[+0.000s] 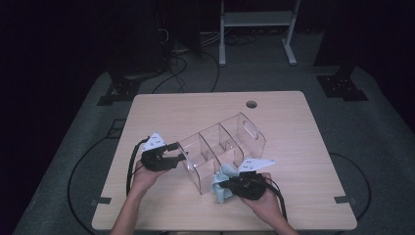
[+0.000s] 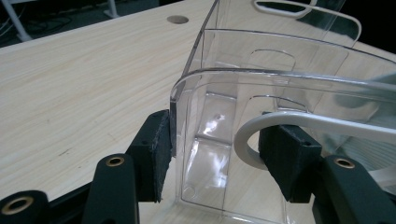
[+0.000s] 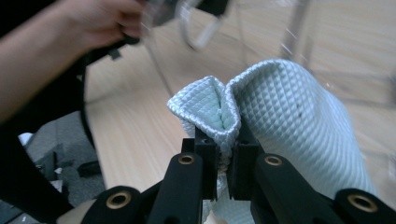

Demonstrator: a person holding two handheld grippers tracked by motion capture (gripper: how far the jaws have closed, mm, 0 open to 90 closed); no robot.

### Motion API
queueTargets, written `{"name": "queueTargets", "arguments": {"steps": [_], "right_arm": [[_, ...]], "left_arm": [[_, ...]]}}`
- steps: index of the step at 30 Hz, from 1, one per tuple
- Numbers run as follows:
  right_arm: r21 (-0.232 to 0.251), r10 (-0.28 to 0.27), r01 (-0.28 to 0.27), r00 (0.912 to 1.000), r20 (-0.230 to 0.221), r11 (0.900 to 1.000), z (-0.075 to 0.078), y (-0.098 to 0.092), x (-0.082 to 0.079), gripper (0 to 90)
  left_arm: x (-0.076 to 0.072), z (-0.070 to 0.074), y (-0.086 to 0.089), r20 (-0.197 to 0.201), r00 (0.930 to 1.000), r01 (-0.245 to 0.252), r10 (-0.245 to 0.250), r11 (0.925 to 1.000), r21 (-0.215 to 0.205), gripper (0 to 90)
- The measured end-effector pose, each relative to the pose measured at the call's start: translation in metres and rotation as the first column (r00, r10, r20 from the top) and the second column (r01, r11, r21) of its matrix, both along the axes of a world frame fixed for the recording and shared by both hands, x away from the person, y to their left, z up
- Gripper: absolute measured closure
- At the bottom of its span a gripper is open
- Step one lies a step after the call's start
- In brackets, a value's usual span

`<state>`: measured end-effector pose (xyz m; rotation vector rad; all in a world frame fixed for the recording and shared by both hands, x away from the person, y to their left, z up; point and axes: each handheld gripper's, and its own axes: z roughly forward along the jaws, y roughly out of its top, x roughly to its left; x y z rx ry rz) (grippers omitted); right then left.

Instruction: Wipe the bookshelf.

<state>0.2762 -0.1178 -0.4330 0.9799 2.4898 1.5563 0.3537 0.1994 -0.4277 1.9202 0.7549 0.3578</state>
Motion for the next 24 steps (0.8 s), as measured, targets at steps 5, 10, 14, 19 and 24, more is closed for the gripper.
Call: {"name": "queueTargets", "arguments": {"steps": [5, 10, 14, 19, 24], "right_arm": [[0.068, 0.067, -0.07, 0.9964, 0.051, 0.995, 0.029, 0.017, -0.008, 84.3], [0.032, 0.09, -0.093, 0.9926, 0.081, 0.995, 0.034, 0.028, -0.012, 84.4], [-0.013, 0.083, -0.082, 0.9955, 0.046, 0.997, 0.012, 0.029, -0.011, 84.4], [-0.048, 0.083, -0.085, 0.9957, -0.041, 0.995, -0.023, 0.035, -0.004, 84.5], [-0.034, 0.077, -0.077, 0.997, -0.004, 0.996, -0.008, 0.034, -0.008, 84.5]], "left_arm": [[-0.004, 0.0, -0.008, 0.004, 0.9996, 0.027, -0.027, 0.9996, 0.012, 44.5], [-0.007, 0.0, -0.011, 0.014, 0.9998, 0.013, -0.014, 0.9997, 0.023, 44.9], [-0.007, -0.002, -0.011, 0.016, 0.9999, 0.002, -0.002, 1.0, 0.003, 45.2], [-0.007, -0.002, -0.013, 0.019, 0.9998, -0.01, 0.01, 0.9999, 0.003, 45.4], [-0.007, -0.003, -0.013, 0.019, 0.9997, -0.014, 0.014, 0.9999, 0.005, 45.5]]}}
